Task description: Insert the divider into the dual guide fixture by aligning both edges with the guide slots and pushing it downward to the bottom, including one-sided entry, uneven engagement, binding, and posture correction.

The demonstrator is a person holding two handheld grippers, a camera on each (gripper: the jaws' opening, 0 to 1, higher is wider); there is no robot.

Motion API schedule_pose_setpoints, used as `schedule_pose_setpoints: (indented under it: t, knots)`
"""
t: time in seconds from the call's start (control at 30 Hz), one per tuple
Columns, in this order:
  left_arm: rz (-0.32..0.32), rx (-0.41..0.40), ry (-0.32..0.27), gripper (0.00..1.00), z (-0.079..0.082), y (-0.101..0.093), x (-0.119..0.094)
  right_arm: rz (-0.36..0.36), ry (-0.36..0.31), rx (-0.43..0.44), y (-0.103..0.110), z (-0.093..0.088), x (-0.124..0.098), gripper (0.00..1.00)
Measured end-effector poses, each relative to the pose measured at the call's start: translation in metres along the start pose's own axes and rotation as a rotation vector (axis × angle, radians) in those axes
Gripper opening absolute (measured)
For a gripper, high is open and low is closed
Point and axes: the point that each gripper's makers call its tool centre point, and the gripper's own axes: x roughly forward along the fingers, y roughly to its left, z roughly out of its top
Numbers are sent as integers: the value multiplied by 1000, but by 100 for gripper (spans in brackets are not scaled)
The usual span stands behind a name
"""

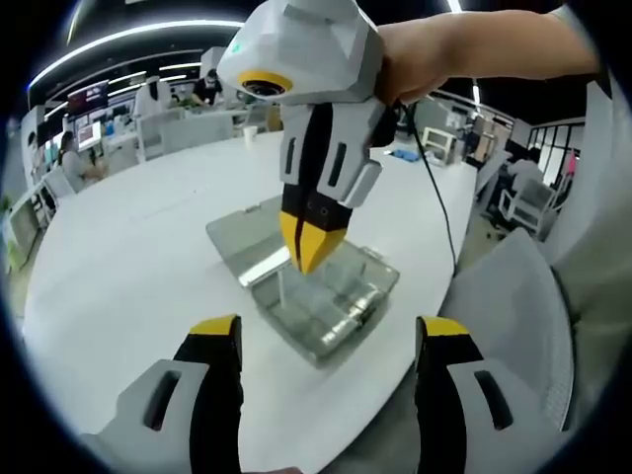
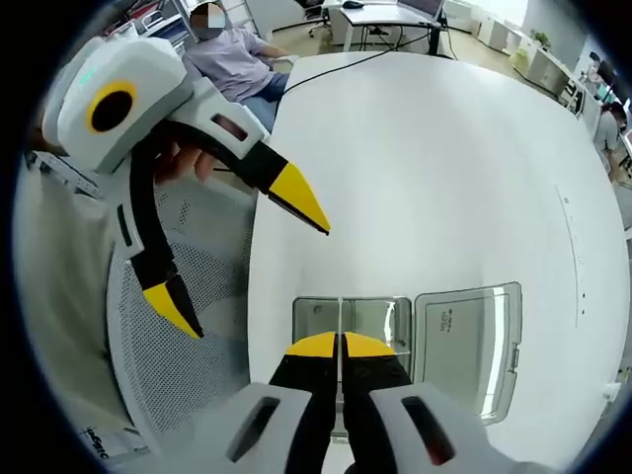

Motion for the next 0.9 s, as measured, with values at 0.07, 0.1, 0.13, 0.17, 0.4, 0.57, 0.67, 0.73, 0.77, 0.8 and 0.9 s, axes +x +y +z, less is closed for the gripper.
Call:
schedule_pose_setpoints:
  t: [0.07, 0.1, 0.13, 0.17, 0.4, 0.57, 0.67, 0.73, 0.77, 0.8, 0.9]
  knots:
    - [0, 0, 0, 70, 0, -1, 0, -2, 4, -6, 0, -1, 1, 0]
    - [-1, -2, 1, 70, 1, -1, -1, -1, 5, -6, 0, -1, 1, 0]
    - [0, -1, 0, 70, 1, -2, -1, 0, 4, -5, 0, -2, 2, 0]
    - [0, -1, 1, 70, 1, -2, -1, -2, 6, -9, -1, -2, 2, 0]
    - [0, -3, 0, 70, 1, -1, -2, -9, 7, -14, -3, -3, 5, 0]
    - [1, -4, -1, 70, 2, -1, -2, -8, 6, -24, -4, -4, 7, 0]
    - [1, -5, -2, 70, 2, -1, -2, -10, 4, -30, -5, -5, 9, 0]
    - [1, -4, -1, 70, 2, -1, -2, -8, 2, -21, -5, -5, 10, 0]
    - [1, -5, -1, 70, 2, -1, -2, -10, 6, -22, -6, -6, 11, 0]
    - [0, -5, -2, 70, 2, -1, -2, -8, 2, -25, -6, -7, 12, 0]
    - [-1, -6, -1, 70, 2, -2, -2, -13, -1, -25, -7, -8, 13, 0]
